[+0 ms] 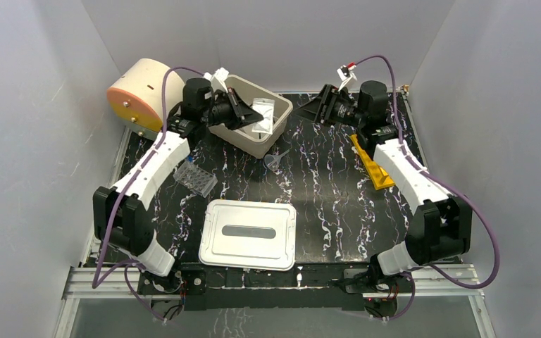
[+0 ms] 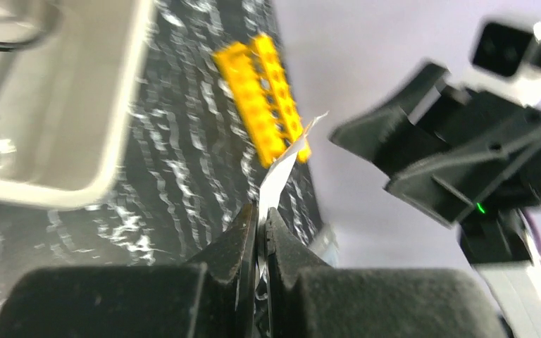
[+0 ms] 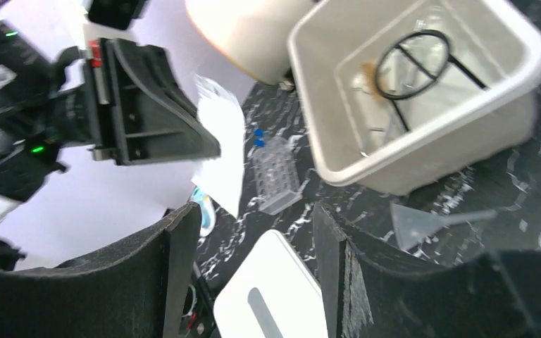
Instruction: Organize the chemistry lab equipment
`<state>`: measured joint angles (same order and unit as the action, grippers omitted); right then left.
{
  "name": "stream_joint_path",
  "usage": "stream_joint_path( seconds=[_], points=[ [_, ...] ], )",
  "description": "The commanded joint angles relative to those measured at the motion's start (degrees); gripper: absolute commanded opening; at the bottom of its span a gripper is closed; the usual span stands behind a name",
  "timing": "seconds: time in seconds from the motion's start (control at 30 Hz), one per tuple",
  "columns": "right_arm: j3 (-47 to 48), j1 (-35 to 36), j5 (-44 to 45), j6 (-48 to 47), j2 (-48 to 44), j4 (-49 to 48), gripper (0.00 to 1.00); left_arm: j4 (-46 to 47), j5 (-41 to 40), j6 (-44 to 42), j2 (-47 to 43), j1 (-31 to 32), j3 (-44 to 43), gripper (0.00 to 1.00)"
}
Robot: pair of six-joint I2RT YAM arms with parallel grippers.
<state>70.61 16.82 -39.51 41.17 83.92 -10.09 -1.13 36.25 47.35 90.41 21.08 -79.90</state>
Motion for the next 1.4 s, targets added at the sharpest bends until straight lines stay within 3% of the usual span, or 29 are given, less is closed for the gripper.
stream_joint_path(
  seconds=[0.0,0.13,0.43,0.73,1.13,1.2,1.37],
  points=[
    [3.0,-0.6,8.4,-7.6,-3.2,9.4,0.68,-16.9,-24.2,-3.4,-1.6,-0.9,-7.2,0.00],
    [1.4,-0.6,10.9,-9.0,-4.7,10.8,0.69,-26.1,-40.4,-0.7,3.2,-1.1,-14.1,0.00],
    [-1.6,-0.6,15.8,-11.3,-9.2,15.5,0.70,-26.8,-54.1,2.1,15.3,-1.8,-23.1,0.00],
    [-2.7,-0.6,16.3,-11.4,-10.6,17.4,0.71,-25.2,-53.8,4.0,24.6,-1.9,-28.2,0.00],
    [-1.8,-0.6,12.9,-10.1,-8.1,15.5,0.71,-25.8,-60.3,4.7,31.6,-1.9,-32.2,0.00],
    [-1.4,-0.6,12.7,-10.5,-7.1,15.5,0.71,-27.4,-62.4,4.3,34.5,-1.9,-35.6,0.07],
    [0.6,-0.6,12.6,-12.2,-5.4,16.9,0.71,-29.3,-64.7,4.9,37.0,-1.9,-38.9,0.14]
  ],
)
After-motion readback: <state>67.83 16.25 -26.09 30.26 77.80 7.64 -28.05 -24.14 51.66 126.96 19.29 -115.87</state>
